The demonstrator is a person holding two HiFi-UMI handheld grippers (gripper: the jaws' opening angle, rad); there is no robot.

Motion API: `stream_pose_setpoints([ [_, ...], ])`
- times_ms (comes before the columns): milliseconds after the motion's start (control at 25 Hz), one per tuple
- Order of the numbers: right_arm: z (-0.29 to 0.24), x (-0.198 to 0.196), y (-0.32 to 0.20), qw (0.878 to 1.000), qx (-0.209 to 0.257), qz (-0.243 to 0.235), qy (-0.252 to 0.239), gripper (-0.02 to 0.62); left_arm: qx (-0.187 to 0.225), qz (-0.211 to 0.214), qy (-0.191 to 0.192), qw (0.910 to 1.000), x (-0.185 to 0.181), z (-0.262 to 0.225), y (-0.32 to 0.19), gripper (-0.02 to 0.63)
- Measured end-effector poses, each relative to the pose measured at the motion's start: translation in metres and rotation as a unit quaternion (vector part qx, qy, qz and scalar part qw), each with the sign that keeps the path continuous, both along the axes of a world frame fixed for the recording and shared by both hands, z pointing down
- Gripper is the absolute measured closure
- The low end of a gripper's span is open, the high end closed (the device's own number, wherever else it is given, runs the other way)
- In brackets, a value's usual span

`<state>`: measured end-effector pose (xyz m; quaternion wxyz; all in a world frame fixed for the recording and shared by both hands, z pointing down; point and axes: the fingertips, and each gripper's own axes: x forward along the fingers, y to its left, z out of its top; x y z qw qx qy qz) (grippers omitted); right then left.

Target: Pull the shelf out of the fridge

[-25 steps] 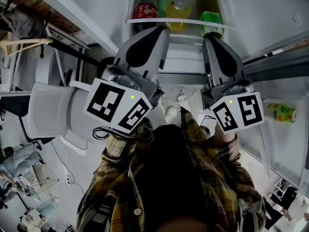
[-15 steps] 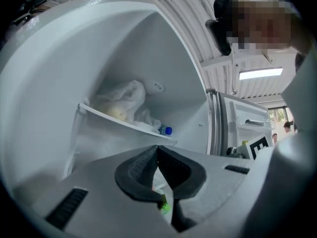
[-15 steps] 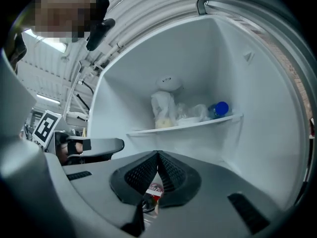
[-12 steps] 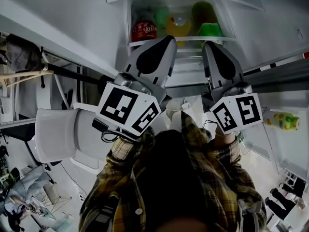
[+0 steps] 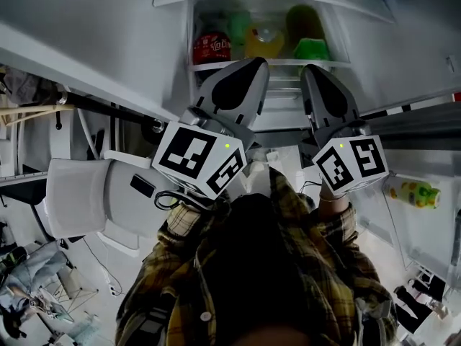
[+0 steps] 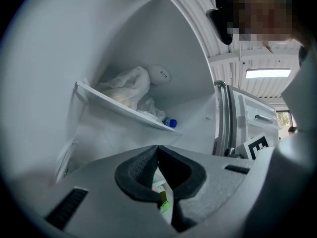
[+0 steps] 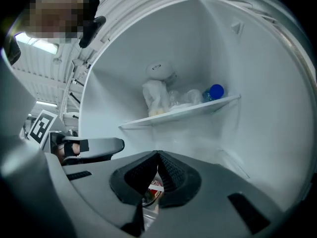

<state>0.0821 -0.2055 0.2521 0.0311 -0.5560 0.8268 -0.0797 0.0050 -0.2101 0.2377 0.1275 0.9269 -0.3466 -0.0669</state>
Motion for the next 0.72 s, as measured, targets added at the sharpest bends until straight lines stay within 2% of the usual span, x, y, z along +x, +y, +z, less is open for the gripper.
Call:
stream_pose_setpoints([
  [320,0.006,0.015,-0.013,0.999,-0.011,-0.037,-0.032,0.578,-0.04,-0.032,0.051,0.9974,0.006,0.005,-0.01,0.603],
  [560,0.017,0.017,-0.022,0.995,-0.033,-0.051,-0.082,0.577,-0.08,-0.031,0.086,0.9926,0.01,0.018,-0.017,0.603],
  [720,0.023,0.015,-0.026,0.99,-0.047,-0.066,-0.119,0.575,-0.091,-0.036,0.095,0.9907,0.01,0.024,-0.024,0.601],
])
